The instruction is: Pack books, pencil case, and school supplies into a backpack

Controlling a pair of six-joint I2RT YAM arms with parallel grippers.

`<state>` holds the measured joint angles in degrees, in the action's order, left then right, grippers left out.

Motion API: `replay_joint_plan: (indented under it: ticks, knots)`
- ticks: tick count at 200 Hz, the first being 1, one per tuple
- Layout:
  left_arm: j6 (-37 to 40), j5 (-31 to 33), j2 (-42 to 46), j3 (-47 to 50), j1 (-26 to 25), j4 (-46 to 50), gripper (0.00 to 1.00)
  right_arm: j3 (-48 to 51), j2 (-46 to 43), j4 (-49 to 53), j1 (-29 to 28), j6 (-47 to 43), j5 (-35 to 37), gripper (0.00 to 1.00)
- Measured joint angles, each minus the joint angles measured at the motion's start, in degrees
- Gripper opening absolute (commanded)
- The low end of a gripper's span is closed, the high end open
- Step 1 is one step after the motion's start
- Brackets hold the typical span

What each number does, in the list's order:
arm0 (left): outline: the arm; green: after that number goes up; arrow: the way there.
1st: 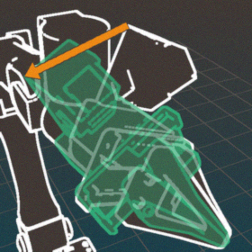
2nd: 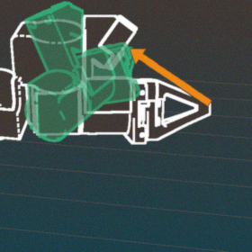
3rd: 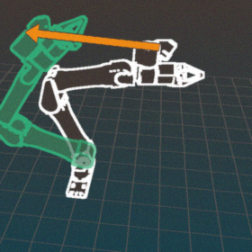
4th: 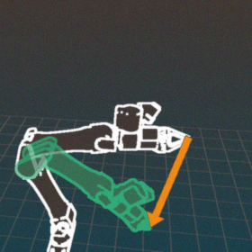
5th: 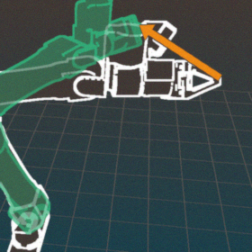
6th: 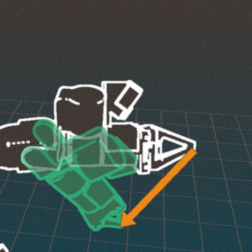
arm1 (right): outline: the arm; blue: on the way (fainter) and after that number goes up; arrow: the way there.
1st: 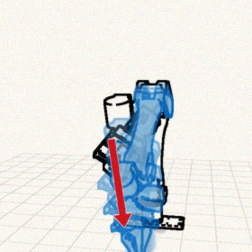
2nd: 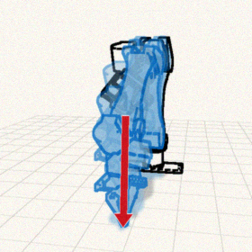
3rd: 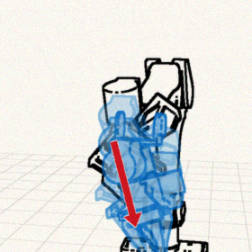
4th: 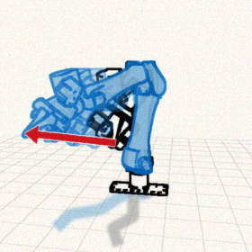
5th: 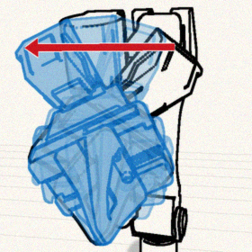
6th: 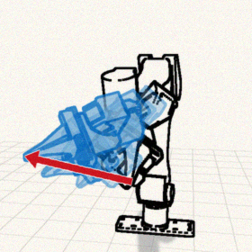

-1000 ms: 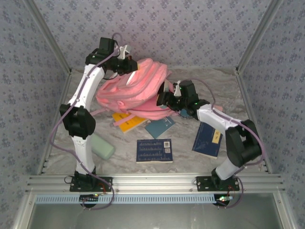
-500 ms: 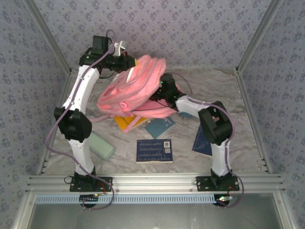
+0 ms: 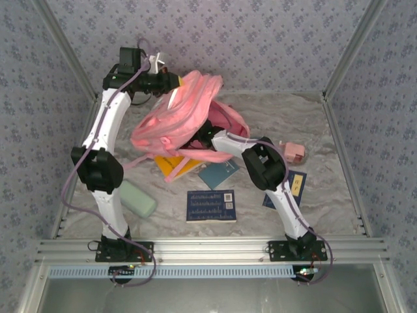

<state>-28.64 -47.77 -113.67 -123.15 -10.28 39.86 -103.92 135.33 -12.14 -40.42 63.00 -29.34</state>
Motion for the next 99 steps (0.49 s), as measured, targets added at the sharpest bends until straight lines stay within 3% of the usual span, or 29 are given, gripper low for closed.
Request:
replay_joint_plan:
  ticks: [58, 99]
  knots:
    - [-2.12, -2.14, 0.96, 2.51, 4.74, -2.43, 0.0, 3.21, -6.08, 3.74, 0.13, -5.9, 1.7, 1.0]
    - [-2.51, -2.16, 3.65, 4.94, 6.51, -2.89, 0.0, 10.97, -16.35, 8.22, 1.92, -11.67, 6.03, 1.0]
